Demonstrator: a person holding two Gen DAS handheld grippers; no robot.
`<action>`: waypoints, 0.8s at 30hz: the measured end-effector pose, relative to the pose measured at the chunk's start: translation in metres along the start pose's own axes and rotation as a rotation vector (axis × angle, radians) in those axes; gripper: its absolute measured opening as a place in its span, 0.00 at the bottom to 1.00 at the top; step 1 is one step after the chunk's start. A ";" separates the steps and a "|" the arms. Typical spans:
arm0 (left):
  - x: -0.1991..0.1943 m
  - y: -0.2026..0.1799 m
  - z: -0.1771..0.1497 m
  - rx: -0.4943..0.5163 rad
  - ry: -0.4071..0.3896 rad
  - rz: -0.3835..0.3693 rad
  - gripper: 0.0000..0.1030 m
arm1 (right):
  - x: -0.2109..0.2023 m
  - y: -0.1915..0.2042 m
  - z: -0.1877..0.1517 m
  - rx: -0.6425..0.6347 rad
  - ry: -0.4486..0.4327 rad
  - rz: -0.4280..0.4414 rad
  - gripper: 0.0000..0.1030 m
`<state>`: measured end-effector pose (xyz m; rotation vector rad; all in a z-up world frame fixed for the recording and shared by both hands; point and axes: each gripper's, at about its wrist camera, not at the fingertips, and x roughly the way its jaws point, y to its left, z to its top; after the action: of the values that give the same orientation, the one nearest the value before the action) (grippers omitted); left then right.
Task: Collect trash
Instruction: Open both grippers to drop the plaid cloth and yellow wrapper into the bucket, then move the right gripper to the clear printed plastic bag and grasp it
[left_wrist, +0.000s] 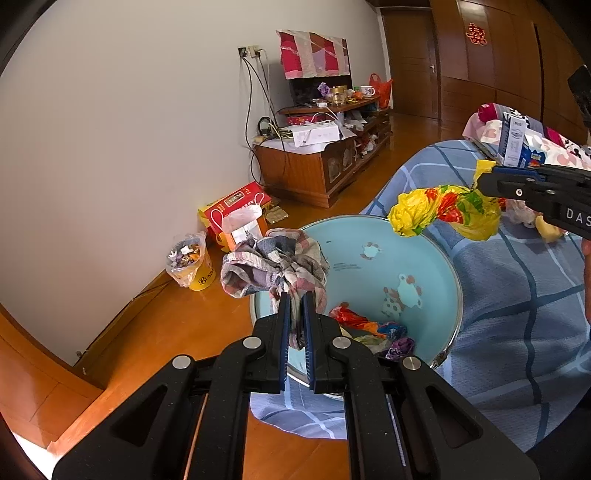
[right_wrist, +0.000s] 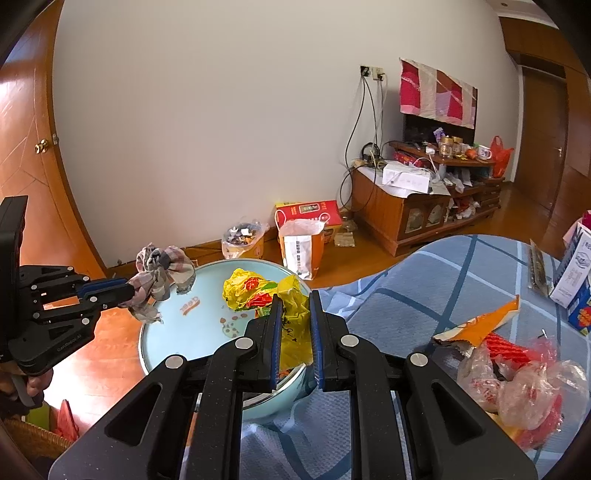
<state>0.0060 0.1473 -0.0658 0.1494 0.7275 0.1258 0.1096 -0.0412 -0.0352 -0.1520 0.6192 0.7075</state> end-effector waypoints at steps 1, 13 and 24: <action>-0.001 -0.001 0.000 0.000 -0.001 -0.008 0.10 | 0.001 0.000 0.000 0.001 0.005 0.011 0.16; 0.001 -0.010 -0.004 -0.005 -0.004 -0.053 0.39 | 0.004 -0.006 -0.006 0.041 0.016 0.032 0.43; 0.016 -0.028 -0.011 0.019 0.033 -0.070 0.57 | -0.046 -0.041 -0.029 0.057 -0.042 -0.135 0.51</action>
<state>0.0119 0.1235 -0.0895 0.1404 0.7666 0.0547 0.0948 -0.1077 -0.0347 -0.1247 0.5827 0.5607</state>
